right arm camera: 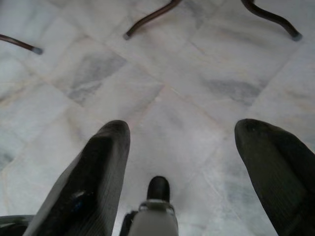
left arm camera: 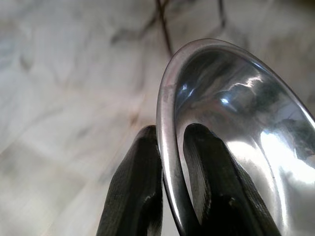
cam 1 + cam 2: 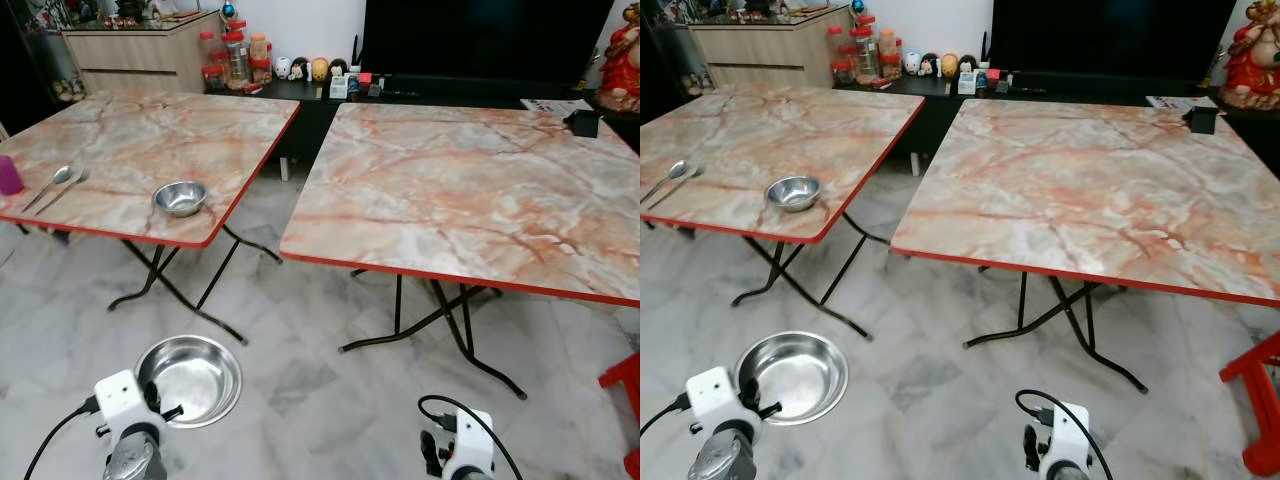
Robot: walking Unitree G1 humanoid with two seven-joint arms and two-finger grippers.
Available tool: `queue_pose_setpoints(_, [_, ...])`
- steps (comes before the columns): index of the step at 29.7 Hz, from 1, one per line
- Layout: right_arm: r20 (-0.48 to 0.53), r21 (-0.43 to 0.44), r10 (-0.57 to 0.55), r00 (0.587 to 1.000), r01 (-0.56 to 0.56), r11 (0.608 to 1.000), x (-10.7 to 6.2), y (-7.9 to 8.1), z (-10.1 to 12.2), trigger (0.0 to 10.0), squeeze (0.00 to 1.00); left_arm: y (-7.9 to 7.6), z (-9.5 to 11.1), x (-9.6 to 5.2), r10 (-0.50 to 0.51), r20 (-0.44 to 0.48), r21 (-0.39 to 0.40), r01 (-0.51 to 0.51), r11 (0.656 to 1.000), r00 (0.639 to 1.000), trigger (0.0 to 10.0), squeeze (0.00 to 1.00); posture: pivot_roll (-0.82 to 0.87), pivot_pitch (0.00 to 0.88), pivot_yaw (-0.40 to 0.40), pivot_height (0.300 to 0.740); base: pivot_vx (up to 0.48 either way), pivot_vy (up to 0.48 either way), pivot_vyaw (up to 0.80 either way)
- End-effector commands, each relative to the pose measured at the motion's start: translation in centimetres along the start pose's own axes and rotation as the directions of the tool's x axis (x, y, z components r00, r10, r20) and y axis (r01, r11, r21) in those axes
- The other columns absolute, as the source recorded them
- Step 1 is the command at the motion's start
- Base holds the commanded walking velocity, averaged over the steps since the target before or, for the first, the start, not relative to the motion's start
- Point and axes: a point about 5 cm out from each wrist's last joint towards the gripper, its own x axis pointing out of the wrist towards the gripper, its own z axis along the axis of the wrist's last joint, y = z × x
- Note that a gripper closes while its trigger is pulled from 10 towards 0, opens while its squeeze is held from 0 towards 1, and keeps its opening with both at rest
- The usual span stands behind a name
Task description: Setting the table
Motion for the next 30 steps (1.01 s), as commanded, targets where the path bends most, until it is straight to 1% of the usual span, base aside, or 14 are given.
queue_pose_setpoints(1, [0.005,-0.001,0.001,1.0,-0.001,1.0,0.1,0.2,0.2,10.0,0.0,0.0,-2.6,-0.5,-0.009,-0.167,0.068,0.021,0.997,0.986,10.0,0.0,0.02,0.0,-0.017,0.74,0.0,0.0,0.0])
queue_pose_setpoints(2, [0.005,-0.001,0.001,1.0,-0.001,1.0,0.1,0.2,0.2,10.0,0.0,0.0,-2.6,-0.5,-0.009,-0.167,0.068,0.021,0.997,0.986,10.0,0.0,0.02,0.0,-0.017,0.74,0.0,0.0,0.0])
queue_pose_setpoints(3, [0.004,0.0,-0.001,1.0,0.001,1.0,0.0,0.1,0.1,10.0,0.0,0.1,-3.7,-0.9,-0.015,-0.225,0.114,0.042,0.993,0.974,10.0,0.0,0.0,0.0,-0.01,0.74,0.0,0.0,0.0])
queue_pose_setpoints(4, [0.003,0.001,-0.004,1.0,0.004,1.0,0.0,0.1,0.1,10.0,0.0,0.2,-4.3,-1.1,-0.011,-0.255,0.142,0.048,0.989,0.967,10.0,0.0,0.0,0.0,-0.01,0.74,0.0,0.0,0.0])
queue_pose_setpoints(5, [0.001,0.002,-0.006,1.0,0.006,1.0,0.0,0.0,0.0,10.0,0.0,0.2,-4.8,-1.3,-0.012,-0.281,0.151,0.056,0.987,0.96,10.0,0.0,-0.01,0.0,-0.007,0.74,0.0,0.0,0.0])
queue_pose_setpoints(7, [0.001,0.002,-0.007,1.0,0.007,1.0,0.0,0.0,0.0,10.0,0.0,0.1,-5.0,-1.4,-0.017,-0.287,0.147,0.061,0.987,0.958,10.0,0.0,-0.01,0.0,-0.006,0.74,0.0,0.0,0.0])
queue_pose_setpoints(8, [-0.001,0.003,-0.01,1.0,0.01,1.0,-0.1,-0.2,-0.1,10.0,0.0,0.0,-5.4,-1.6,-0.026,-0.318,0.168,0.084,0.982,0.948,10.0,0.0,-0.01,0.0,-0.005,0.74,0.0,0.0,0.0])
queue_pose_setpoints(10, [-0.002,0.003,-0.012,1.0,0.012,1.0,-0.1,-0.2,-0.1,10.0,0.0,-0.1,-5.6,-1.6,-0.029,-0.328,0.169,0.088,0.982,0.944,10.0,0.0,-0.01,0.0,-0.004,0.74,0.0,0.0,0.0])
queue_pose_setpoints(12, [-0.008,0.004,-0.02,1.0,0.02,1.0,-0.1,-0.4,-0.3,10.0,0.0,-0.2,-5.9,-1.7,-0.03,-0.356,0.182,0.101,0.978,0.934,10.0,0.0,-0.02,0.0,0.0,0.74,0.0,0.0,0.0])
queue_pose_setpoints(17, [-0.013,0.008,-0.022,1.0,0.022,1.0,-0.2,-0.4,-0.4,10.0,0.0,-0.6,-6.9,-2.2,-0.043,-0.413,0.254,0.16,0.954,0.91,10.0,0.0,-0.02,0.0,0.004,0.74,0.0,0.0,0.0])
queue_pose_setpoints(18, [-0.016,0.006,-0.02,1.0,0.02,1.0,-0.2,-0.4,-0.5,10.0,0.0,-0.7,-7.1,-2.3,-0.05,-0.419,0.276,0.18,0.944,0.907,10.0,0.0,-0.02,0.0,0.005,0.74,0.0,0.0,0.0])
queue_pose_setpoints(22, [-0.014,0.01,-0.019,1.0,0.019,1.0,-0.1,-0.3,-0.4,10.0,0.0,-0.7,-7.3,-2.5,-0.036,-0.429,0.276,0.169,0.946,0.903,10.0,0.0,-0.03,0.0,0.009,0.74,0.0,0.0,0.0])
queue_pose_setpoints(28, [-0.016,-0.001,-0.025,1.0,0.025,1.0,-0.1,-0.5,-0.4,10.0,0.0,-0.8,-7.5,-2.6,-0.032,-0.434,0.293,0.175,0.94,0.9,10.0,0.0,-0.03,0.0,0.006,0.74,0.0,0.0,0.0])
queue_pose_setpoints(30, [-0.018,-0.009,-0.024,1.0,0.024,1.0,-0.1,-0.5,-0.4,10.0,0.0,-0.8,-7.5,-2.6,-0.03,-0.433,0.295,0.173,0.94,0.901,10.0,0.0,-0.03,0.0,0.003,0.74,0.0,-0.266,0.0])
